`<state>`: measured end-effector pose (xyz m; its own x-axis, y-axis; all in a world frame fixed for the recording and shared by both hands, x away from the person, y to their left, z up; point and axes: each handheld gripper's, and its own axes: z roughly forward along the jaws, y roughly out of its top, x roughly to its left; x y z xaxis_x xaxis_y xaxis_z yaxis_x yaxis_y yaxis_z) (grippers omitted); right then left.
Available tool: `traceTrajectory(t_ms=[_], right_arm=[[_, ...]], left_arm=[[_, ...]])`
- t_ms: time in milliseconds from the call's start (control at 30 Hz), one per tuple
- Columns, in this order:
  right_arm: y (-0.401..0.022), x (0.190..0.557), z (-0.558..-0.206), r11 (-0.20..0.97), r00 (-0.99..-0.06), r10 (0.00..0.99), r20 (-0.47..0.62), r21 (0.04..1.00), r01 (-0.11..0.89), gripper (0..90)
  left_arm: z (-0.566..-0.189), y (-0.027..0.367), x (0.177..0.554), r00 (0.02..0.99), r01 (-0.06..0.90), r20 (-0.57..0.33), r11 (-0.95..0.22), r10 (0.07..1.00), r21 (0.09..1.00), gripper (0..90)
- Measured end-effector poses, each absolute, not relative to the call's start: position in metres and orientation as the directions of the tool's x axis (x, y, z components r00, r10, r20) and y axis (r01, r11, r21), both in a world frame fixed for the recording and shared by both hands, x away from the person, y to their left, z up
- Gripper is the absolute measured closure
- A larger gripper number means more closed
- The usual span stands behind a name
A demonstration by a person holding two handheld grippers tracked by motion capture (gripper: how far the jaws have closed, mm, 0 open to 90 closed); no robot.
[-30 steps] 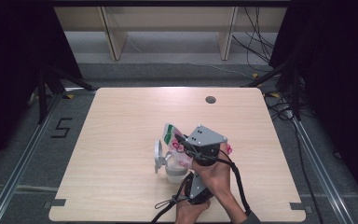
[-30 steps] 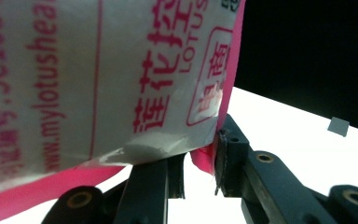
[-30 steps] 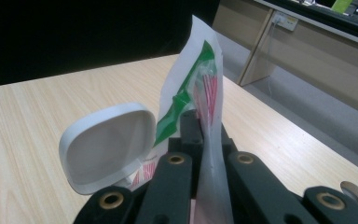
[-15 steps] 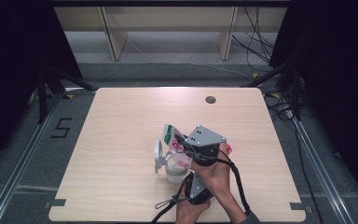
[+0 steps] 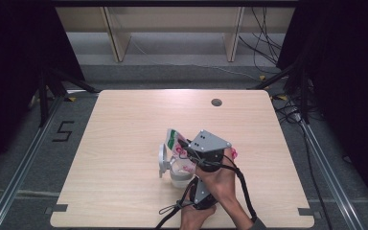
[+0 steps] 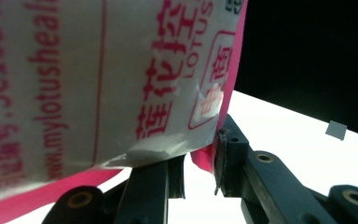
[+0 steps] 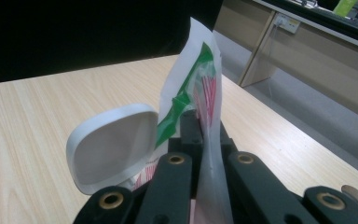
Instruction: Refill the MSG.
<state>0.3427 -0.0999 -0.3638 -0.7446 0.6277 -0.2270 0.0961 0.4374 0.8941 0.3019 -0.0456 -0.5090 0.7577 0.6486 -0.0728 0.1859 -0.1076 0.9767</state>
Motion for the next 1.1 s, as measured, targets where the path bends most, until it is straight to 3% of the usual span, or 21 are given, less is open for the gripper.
traceTrajectory(t_ms=[1100], right_arm=[[-0.0982,0.3417,-0.364,0.442,-0.748,0.621,-0.233,0.892,0.09,89.8]], left_arm=[[-0.5083,-0.0458,0.3016,0.759,0.184,-0.073,-0.106,0.647,0.977,75.6]])
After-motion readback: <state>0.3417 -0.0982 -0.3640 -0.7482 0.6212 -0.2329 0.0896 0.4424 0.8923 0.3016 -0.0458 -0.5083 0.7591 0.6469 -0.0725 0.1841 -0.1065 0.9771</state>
